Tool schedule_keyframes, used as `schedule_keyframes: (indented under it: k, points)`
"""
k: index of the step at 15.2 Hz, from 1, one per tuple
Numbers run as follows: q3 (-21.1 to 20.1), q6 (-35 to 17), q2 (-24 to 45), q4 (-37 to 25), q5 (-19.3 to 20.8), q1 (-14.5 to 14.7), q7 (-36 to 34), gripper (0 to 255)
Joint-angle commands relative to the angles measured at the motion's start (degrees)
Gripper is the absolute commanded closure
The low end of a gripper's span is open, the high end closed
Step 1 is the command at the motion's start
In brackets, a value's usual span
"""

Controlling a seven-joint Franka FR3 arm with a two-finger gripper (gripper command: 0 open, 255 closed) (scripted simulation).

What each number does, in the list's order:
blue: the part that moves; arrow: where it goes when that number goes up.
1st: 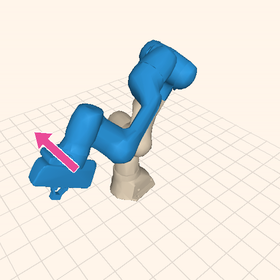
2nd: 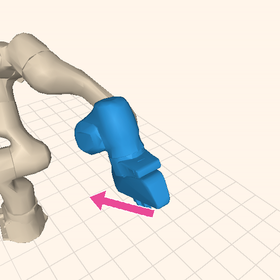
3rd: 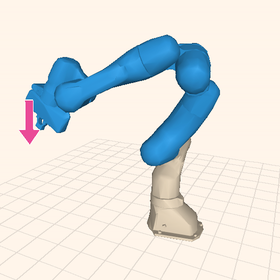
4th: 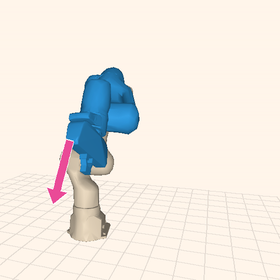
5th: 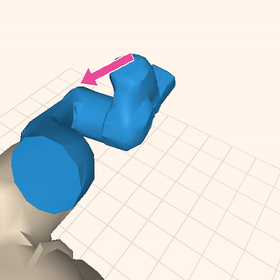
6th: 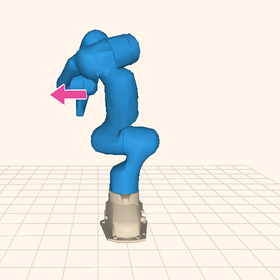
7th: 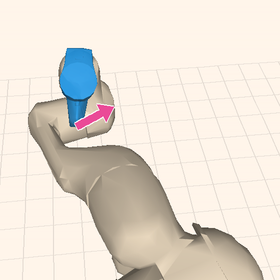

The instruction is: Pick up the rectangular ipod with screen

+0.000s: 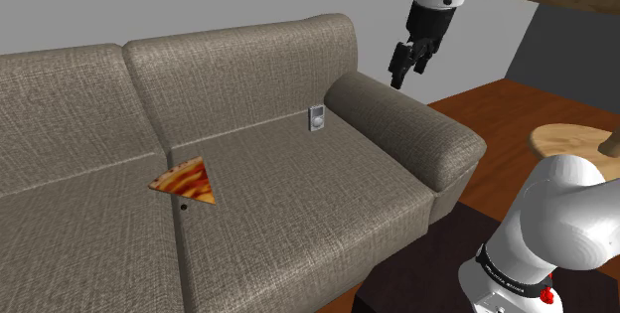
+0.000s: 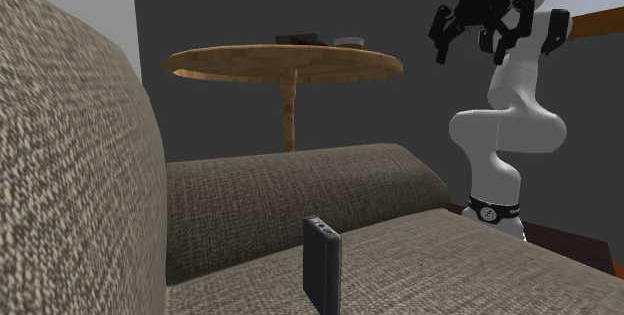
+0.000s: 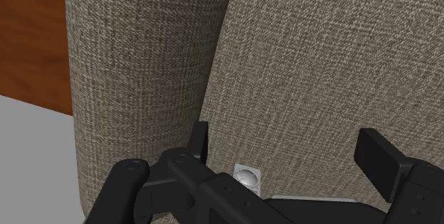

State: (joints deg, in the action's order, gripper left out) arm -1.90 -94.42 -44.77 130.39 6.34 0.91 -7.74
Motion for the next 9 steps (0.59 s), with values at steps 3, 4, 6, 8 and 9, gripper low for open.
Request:
schedule_keyframes:
  k: [3,4,6,8,9]
  points:
    - [0.5,-3.4,3.3,0.1,0.1,-0.2,-0.1,0]
    - [0.8,-5.1,5.0,0.1,0.1,-0.4,-0.1,0]
    - [1.3,-8.3,8.5,-0.3,0.1,-0.6,-0.2,0]
    - [1.8,-11.4,12.2,-1.0,0.1,-0.8,-0.2,0]
    - [2.0,-12.9,14.1,-1.4,0.0,-0.9,-0.2,0]
